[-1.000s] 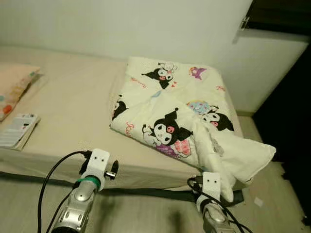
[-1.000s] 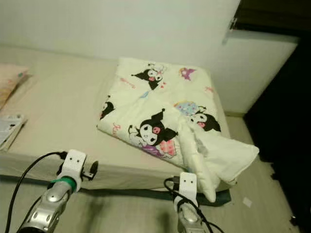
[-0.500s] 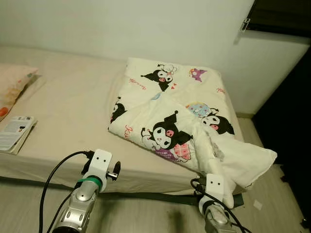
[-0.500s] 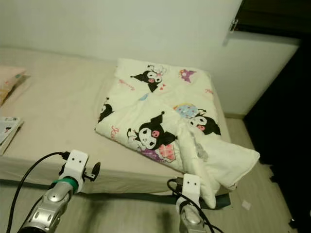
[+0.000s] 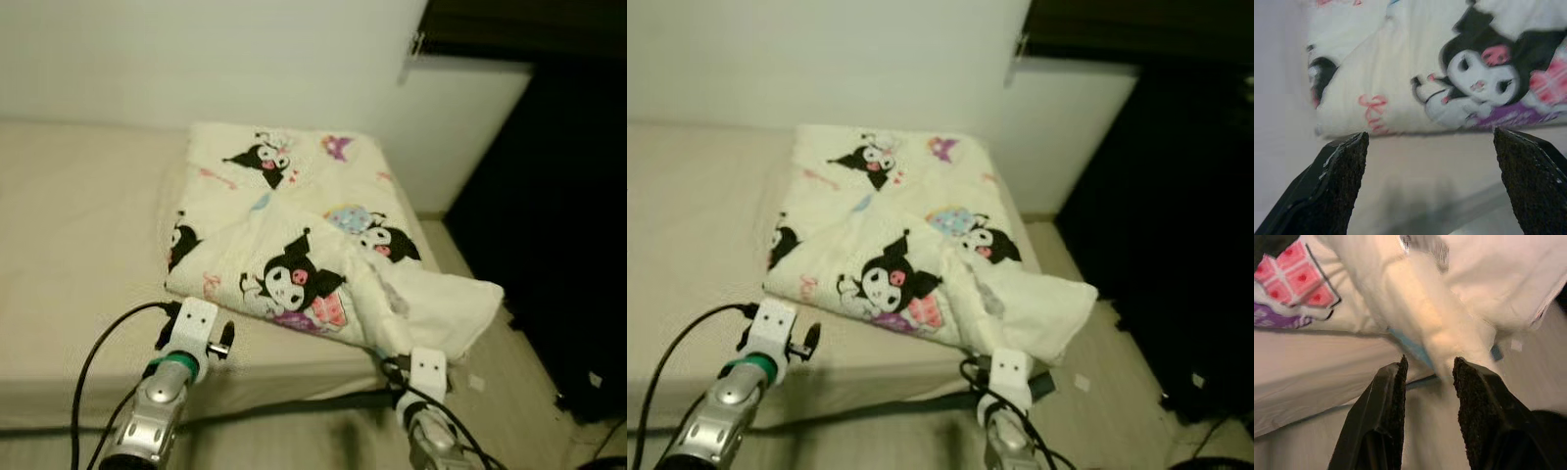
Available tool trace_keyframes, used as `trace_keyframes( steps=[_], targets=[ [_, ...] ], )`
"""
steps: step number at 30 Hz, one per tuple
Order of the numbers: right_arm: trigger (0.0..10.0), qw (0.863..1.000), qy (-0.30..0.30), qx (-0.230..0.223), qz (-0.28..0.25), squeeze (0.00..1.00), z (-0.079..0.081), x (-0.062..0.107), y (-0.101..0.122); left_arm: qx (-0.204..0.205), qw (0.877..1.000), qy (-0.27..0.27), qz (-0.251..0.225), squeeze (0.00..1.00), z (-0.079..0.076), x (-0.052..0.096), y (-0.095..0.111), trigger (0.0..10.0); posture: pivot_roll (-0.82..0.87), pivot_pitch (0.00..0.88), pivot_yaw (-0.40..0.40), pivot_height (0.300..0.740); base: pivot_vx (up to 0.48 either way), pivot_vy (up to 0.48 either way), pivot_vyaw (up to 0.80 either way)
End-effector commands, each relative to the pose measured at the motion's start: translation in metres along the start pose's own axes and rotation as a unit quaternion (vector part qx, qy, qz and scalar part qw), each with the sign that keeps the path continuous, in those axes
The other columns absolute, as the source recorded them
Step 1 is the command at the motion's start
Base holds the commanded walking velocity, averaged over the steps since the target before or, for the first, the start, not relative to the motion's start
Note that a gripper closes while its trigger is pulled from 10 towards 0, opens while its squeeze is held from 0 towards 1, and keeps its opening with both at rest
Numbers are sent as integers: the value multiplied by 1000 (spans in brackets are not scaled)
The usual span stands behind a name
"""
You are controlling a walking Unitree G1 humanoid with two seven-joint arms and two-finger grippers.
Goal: Clean up the room
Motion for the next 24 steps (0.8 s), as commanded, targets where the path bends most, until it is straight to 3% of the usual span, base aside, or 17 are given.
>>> trace_keyframes(
  steps=[1, 5, 8, 16, 24],
  targets=[
    [10000, 1000, 5, 9, 7, 0, 2, 0, -2, 0, 1000, 4, 12, 0, 2, 3, -7, 10000, 158, 0, -5, 740, 270, 0, 0],
    [10000, 999, 11, 30, 7, 0, 4, 0, -2, -1, 1000, 3, 12, 0, 2, 3, -7, 10000, 159, 0, -6, 740, 267, 0, 400],
    [10000, 1000, -12, 0, 12, 0, 0, 0, -3, -2, 1000, 3, 12, 0, 2, 3, -7, 10000, 159, 0, -6, 740, 256, 0, 267],
    [10000, 1000, -12, 8, 14, 0, -2, 0, -4, -5, 1000, -2, 15, 0, 2, 2, -7, 10000, 156, 0, 1, 740, 251, 0, 0],
    [10000, 1000, -16, 2, 17, 0, -2, 1, -5, -2, 1000, -8, 12, 0, 0, 2, -7, 10000, 157, 0, 1, 740, 0, 0, 0]
  ],
)
Point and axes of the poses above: a point about 5 cm out from each wrist's last joint towards the gripper, its own x axis pointing back from the gripper into the wrist, its own y axis along the axis of the wrist's last joint, z = x × y, the point moved 1 cm from there along -x, pointing out of the wrist towards the gripper, and after that the axes turned 9 degrees about x, right-handed, at the moved point
